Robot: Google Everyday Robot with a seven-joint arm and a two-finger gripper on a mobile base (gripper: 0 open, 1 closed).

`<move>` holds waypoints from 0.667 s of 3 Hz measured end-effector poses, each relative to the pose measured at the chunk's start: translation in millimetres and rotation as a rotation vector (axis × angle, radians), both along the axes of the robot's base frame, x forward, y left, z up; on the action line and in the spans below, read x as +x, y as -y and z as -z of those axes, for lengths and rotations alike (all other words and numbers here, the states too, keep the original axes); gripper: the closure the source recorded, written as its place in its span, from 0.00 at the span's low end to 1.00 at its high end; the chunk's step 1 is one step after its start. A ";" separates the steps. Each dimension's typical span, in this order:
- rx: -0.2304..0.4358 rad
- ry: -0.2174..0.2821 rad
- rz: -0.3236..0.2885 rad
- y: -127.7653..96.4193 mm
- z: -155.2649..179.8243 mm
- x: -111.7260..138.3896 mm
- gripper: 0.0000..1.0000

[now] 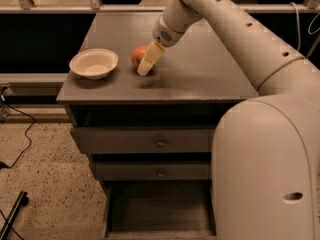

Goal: Place apple into bottom drawer

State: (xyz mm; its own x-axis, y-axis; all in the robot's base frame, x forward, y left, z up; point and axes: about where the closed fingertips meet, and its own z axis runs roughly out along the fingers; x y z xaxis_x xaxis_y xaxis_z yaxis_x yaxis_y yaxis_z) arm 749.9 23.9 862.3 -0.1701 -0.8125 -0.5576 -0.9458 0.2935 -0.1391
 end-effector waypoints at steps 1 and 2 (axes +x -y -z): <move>0.003 0.043 -0.054 -10.9 -5.2 10.2 0.00; -0.005 0.035 -0.049 -11.1 5.0 13.8 0.00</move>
Offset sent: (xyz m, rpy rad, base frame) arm 0.0082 0.0096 0.0057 0.0024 -0.0363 0.0481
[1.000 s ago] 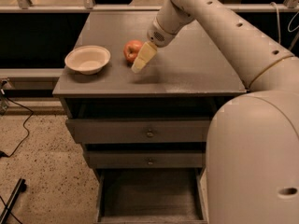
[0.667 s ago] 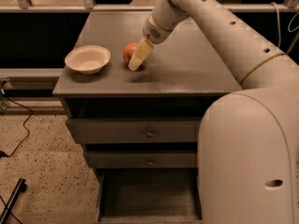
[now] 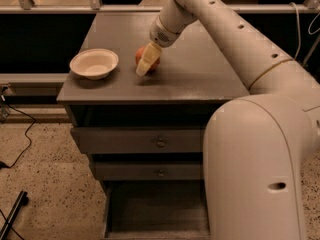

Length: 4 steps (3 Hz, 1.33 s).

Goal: Place apple into bottom drawer

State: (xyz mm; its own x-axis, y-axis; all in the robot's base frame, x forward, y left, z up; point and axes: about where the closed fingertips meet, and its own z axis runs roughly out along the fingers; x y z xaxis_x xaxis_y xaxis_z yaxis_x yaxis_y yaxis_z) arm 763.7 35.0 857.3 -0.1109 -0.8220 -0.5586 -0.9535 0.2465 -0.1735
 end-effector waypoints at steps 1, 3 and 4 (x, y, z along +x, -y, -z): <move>-0.001 -0.005 -0.003 -2.3 3.3 0.0 0.18; 0.024 -0.020 -0.022 -9.0 9.0 -2.0 0.65; 0.085 -0.028 -0.090 -20.2 3.3 -14.1 0.88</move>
Offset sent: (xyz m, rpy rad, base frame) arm 0.0000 0.0021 -0.0029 -0.0007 0.0042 0.0030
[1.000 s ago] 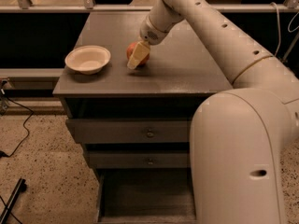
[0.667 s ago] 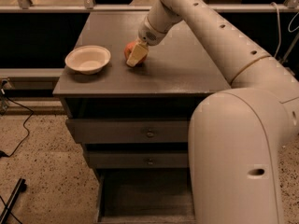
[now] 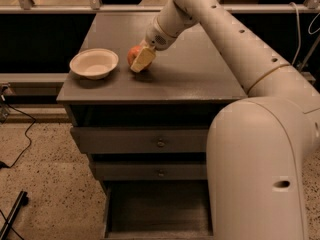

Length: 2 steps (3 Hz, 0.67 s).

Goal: Place apple into bottom drawer

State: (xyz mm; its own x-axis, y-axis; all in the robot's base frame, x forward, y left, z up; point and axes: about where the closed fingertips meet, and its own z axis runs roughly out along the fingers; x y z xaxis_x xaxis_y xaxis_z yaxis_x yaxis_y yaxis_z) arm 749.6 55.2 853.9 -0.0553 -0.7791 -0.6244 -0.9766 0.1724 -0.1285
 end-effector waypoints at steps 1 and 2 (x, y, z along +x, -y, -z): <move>0.061 0.057 -0.068 -0.5 -29.4 -26.3 1.00; 0.039 0.124 -0.084 16.8 -63.3 -78.0 1.00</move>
Offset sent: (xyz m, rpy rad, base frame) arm -0.1681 -0.0393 0.0774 -0.0525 -0.1602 0.1217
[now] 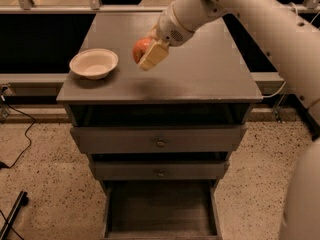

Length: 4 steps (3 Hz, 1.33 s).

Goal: Place apple into bottom drawer

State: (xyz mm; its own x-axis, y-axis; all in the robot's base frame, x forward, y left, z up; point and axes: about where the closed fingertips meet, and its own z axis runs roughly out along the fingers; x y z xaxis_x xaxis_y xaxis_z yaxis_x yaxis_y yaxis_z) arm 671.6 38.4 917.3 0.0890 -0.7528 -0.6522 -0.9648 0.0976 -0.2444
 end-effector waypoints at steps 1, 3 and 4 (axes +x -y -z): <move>-0.085 0.033 0.043 39.1 -16.6 -59.4 1.00; -0.182 0.009 0.139 117.4 -1.5 -145.0 1.00; -0.199 0.010 0.143 118.0 4.4 -140.8 1.00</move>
Offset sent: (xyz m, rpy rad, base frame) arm -0.2277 -0.1876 -0.0111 -0.2646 0.0083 -0.2075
